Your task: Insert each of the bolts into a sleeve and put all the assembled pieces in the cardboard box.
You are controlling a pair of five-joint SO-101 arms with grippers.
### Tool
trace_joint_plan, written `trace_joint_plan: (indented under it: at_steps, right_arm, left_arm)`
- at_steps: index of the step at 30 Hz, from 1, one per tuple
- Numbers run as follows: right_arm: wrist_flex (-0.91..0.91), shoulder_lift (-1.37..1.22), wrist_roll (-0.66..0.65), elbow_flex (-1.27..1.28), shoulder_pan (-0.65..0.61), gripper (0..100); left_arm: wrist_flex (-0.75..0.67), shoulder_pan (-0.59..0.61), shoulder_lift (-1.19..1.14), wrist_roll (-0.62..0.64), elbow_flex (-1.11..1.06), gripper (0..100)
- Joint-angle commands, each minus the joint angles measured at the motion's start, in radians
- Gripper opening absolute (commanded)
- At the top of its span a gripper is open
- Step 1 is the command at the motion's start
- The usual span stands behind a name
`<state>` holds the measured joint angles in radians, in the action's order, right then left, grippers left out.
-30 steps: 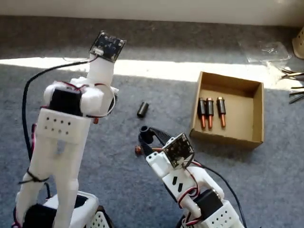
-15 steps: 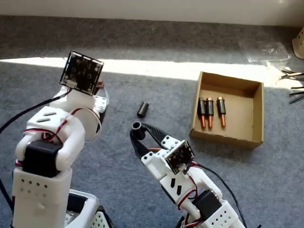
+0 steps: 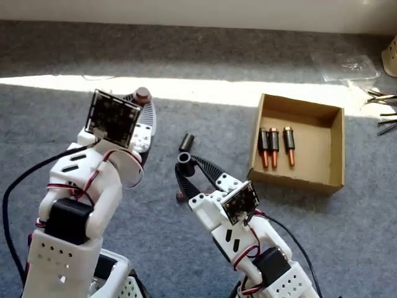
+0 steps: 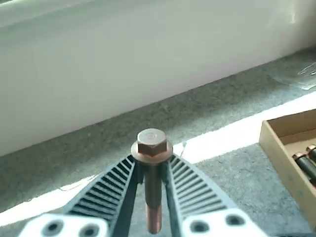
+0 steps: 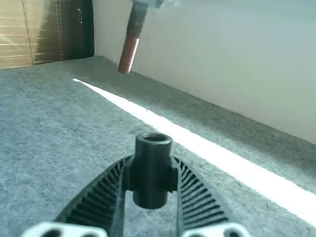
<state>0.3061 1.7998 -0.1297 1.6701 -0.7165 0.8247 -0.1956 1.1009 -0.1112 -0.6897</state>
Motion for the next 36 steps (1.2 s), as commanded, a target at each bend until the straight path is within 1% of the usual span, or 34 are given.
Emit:
trace_joint_plan:
  at_steps: [1, 7, 8, 12, 14, 17, 22, 23, 28, 32, 36]
  right_arm:
    - [-0.031, -0.002, 0.009, 0.104, 0.028, 0.4]
    - [-0.031, -0.002, 0.009, 0.104, 0.028, 0.4]
    - [-0.031, -0.002, 0.009, 0.104, 0.028, 0.4]
    - [-0.031, -0.001, 0.009, 0.104, 0.028, 0.4]
    - [-0.031, 0.001, 0.011, 0.104, 0.028, 0.4]
    - [-0.031, 0.004, 0.014, 0.104, 0.024, 0.4]
    - [-0.031, 0.005, 0.118, 0.104, 0.028, 0.4]
    - [-0.031, 0.005, 0.115, 0.104, 0.028, 0.4]
    - [-0.031, 0.004, 0.117, 0.104, 0.028, 0.4]
    - [-0.031, 0.001, 0.117, 0.105, 0.028, 0.4]
    - [-0.031, -0.001, 0.117, 0.105, 0.028, 0.4]
  left_arm:
    - [-0.103, -0.114, 0.027, -0.008, -0.010, 1]
    - [-0.147, -0.151, 0.030, 0.015, -0.004, 1]
    - [-0.147, -0.151, 0.041, 0.052, -0.004, 1]
    - [-0.144, -0.136, 0.139, 0.284, -0.012, 1]
    - [-0.144, -0.119, 0.185, 0.345, -0.027, 1]
    - [-0.146, -0.107, 0.252, 0.362, -0.090, 1]
    - [-0.147, -0.116, 0.325, 0.367, -0.162, 1]
    - [-0.147, -0.117, 0.329, 0.373, -0.170, 1]
    - [-0.152, -0.116, 0.335, 0.485, -0.183, 1]
    - [-0.175, -0.120, 0.334, 0.494, -0.186, 1]
    - [-0.175, -0.185, 0.332, 0.489, -0.205, 1]
